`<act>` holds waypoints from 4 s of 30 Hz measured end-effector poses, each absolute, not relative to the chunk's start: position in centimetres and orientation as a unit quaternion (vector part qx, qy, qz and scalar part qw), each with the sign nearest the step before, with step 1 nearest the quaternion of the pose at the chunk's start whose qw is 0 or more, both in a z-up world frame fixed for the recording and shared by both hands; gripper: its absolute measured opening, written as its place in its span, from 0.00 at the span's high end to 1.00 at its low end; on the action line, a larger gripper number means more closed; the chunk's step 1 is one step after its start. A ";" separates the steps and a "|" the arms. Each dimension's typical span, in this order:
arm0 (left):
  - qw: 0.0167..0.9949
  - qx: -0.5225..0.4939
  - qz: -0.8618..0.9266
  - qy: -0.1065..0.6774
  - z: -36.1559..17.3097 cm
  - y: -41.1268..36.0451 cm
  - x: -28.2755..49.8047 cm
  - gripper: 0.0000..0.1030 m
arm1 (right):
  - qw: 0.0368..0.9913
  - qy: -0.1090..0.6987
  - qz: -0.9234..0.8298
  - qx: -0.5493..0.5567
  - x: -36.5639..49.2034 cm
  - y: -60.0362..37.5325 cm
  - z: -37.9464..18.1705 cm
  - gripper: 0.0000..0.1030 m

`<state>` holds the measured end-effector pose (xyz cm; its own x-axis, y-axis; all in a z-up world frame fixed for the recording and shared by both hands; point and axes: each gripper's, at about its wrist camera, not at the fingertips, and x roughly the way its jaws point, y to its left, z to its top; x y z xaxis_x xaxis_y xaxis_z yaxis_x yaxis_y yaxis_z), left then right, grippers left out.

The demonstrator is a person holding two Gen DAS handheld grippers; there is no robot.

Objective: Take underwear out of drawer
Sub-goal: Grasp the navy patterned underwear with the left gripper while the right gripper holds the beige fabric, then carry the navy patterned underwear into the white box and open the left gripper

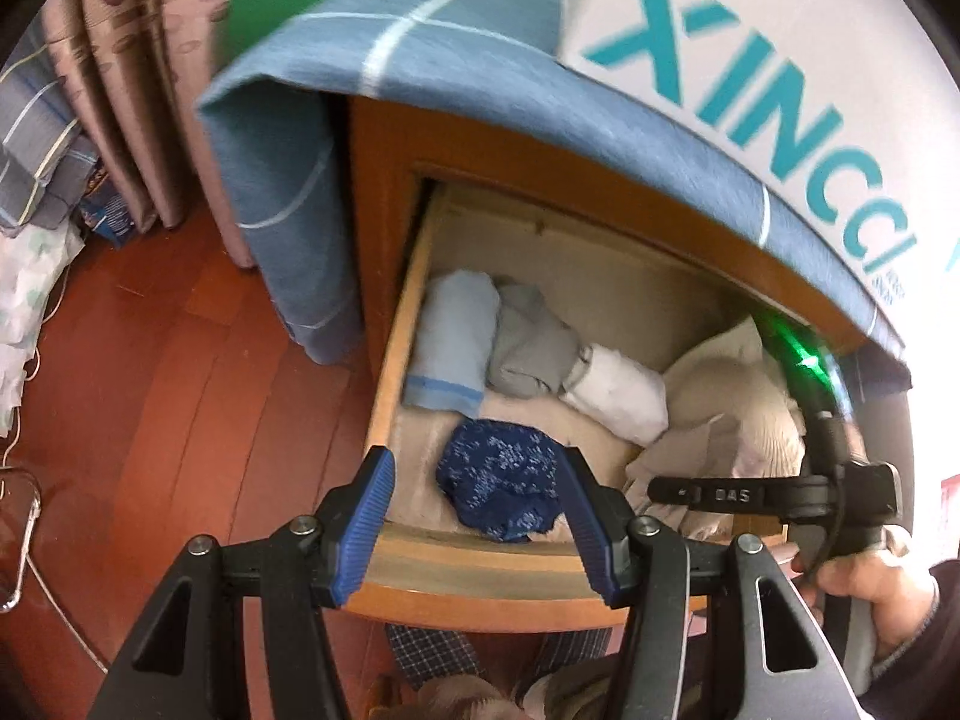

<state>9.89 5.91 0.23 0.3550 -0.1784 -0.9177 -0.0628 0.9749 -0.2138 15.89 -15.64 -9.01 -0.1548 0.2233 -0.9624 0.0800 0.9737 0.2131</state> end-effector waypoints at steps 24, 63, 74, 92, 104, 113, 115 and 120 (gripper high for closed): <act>0.679 -0.111 -0.022 0.726 -8.9 0.6 15.4 0.44 | 0.770 0.622 0.061 0.129 7.5 -21.5 -1.2 0.70; 0.655 -0.104 -0.014 0.748 -10.4 0.9 16.4 0.84 | 0.767 0.624 0.065 0.136 7.7 -21.3 -1.3 0.70; 0.736 -0.095 -0.067 0.667 -2.8 1.1 12.6 0.84 | 0.772 0.617 0.059 0.140 7.5 -21.3 -1.3 0.70; 0.864 0.011 -0.137 0.484 6.8 0.8 5.4 0.84 | 0.782 0.611 0.044 0.116 7.5 -21.0 -1.0 0.70; 0.907 0.015 -0.199 0.371 17.9 1.2 2.0 0.84 | 0.783 0.610 0.045 0.118 7.4 -21.2 -0.9 0.70; 0.937 0.004 -0.185 0.298 28.1 1.9 5.7 0.84 | 0.784 0.608 0.045 0.114 7.4 -21.2 -0.8 0.70; 0.941 0.011 -0.176 0.289 29.6 2.0 6.9 0.84 | 0.784 0.608 0.045 0.115 7.4 -21.2 -0.8 0.70; 0.939 0.009 -0.157 0.306 30.6 1.9 11.3 0.84 | 0.786 0.606 0.045 0.117 7.4 -21.1 -0.7 0.70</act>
<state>11.31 1.89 30.58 0.7630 -0.2901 -0.5777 0.3009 0.9503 -0.0798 7.37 -21.13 -0.73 0.2625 0.2130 -0.9411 0.0703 0.9685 0.2388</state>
